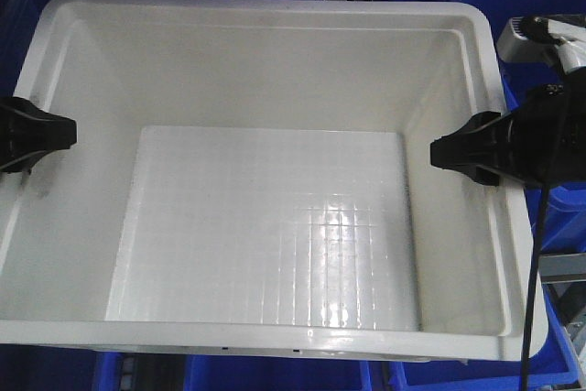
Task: Move bin from left to right shelf
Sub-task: 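Hold the white tote with both grippers while aligning beside the roller shelf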
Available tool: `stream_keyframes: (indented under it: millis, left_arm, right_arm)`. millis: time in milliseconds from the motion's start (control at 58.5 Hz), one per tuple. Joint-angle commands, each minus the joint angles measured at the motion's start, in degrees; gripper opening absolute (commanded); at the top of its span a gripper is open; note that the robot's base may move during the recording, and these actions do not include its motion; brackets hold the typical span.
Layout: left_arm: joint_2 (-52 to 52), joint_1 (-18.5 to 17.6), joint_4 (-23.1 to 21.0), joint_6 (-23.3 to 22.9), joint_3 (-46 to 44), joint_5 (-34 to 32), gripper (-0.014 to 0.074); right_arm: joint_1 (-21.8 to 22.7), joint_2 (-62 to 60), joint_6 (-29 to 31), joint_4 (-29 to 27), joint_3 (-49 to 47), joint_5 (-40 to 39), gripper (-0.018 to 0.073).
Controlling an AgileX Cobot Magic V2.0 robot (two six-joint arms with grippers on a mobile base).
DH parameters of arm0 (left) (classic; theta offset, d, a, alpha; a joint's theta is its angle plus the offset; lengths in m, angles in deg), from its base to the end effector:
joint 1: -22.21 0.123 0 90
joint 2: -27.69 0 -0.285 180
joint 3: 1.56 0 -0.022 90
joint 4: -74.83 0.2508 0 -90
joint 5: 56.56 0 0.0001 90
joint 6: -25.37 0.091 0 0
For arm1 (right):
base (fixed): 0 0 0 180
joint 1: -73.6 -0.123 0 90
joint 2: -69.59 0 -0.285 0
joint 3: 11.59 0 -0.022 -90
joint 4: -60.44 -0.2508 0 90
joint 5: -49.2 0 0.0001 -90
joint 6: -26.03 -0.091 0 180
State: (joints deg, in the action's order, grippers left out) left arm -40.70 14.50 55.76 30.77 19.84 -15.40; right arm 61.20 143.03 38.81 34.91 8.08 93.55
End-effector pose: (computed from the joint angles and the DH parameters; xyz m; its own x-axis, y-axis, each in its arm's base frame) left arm 0.2098 -0.0482 0.3545 -0.6676 -0.0670 -0.7415 0.1917 0.9469 -0.2581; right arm 0.2209 0.0767 0.3436 -0.7249 -0.0560 -0.6866 -0.3397 0.8961 0.2856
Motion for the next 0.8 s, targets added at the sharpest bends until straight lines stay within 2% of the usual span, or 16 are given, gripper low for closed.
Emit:
stream_keyframes:
  millis: [0,786]
  left_arm:
    - [1.64,-0.38,-3.77,1.51,-2.18,-5.91,-0.0006]
    - [1.64,-0.38,-3.77,1.51,-2.18,-5.91,-0.0006]
  right_arm:
    - [-0.13,-1.98,3.03,-3.49,-2.34,-4.39,-0.0004]
    - [-0.13,-1.98,3.03,-3.49,-2.34,-4.39,-0.0004]
